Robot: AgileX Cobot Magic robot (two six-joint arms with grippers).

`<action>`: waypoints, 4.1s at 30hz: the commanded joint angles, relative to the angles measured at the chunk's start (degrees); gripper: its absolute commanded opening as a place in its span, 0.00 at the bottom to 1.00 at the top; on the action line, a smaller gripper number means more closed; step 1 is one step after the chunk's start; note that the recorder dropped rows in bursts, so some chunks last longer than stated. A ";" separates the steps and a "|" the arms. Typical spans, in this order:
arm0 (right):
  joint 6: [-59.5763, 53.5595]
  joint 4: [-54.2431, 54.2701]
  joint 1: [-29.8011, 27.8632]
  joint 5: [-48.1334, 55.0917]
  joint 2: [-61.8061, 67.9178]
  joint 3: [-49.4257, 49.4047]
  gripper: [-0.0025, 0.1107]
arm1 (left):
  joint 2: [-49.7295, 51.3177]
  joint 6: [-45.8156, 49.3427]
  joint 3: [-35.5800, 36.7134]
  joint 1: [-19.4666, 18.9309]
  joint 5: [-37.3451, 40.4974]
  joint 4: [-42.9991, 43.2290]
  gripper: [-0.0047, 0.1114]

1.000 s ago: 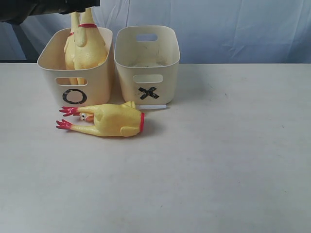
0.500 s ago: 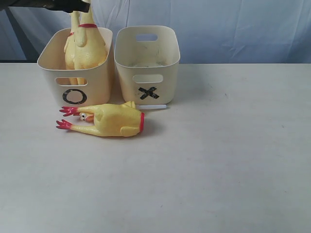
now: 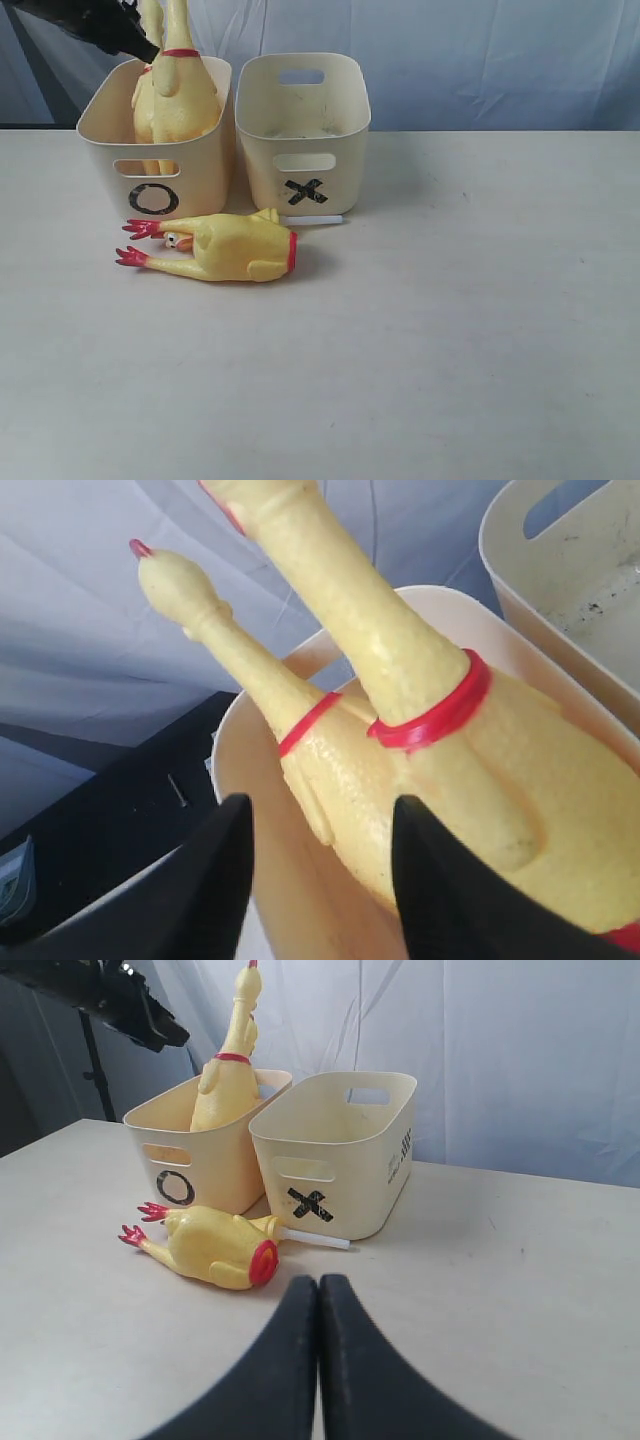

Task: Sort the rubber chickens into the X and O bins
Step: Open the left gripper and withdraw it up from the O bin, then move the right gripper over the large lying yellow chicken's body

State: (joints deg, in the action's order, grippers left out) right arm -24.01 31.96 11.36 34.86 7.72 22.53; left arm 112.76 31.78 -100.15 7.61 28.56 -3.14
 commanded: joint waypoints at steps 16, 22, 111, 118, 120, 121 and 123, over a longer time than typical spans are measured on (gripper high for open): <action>-0.37 -0.09 0.10 -0.77 -0.09 0.27 0.02 | -12.42 -15.01 8.00 -0.06 12.34 9.33 0.29; -0.37 -0.09 0.10 -0.77 -0.09 0.27 0.02 | -20.93 -22.10 18.19 -0.06 9.76 15.61 0.29; -55.43 26.40 24.12 -16.66 105.80 48.80 0.38 | -100.71 -29.64 73.12 -0.06 4.70 -4.02 0.25; -55.43 26.48 24.12 -17.49 108.54 51.69 0.54 | -100.71 -29.64 73.12 -0.06 4.82 -4.04 0.25; -55.43 26.34 24.12 -17.38 109.48 52.89 0.54 | -100.71 -29.64 73.12 -0.06 4.82 -4.04 0.25; -55.43 26.34 24.12 -17.25 109.86 53.45 0.54 | -100.71 -29.64 73.12 -0.06 4.82 -4.04 0.25; -55.43 26.34 24.12 -17.01 111.07 54.80 0.54 | -100.71 -29.64 73.12 -0.06 4.82 -3.90 0.25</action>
State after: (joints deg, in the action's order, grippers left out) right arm -79.13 58.36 35.54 17.71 117.61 75.67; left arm 12.31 2.09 -27.21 7.52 33.31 -7.30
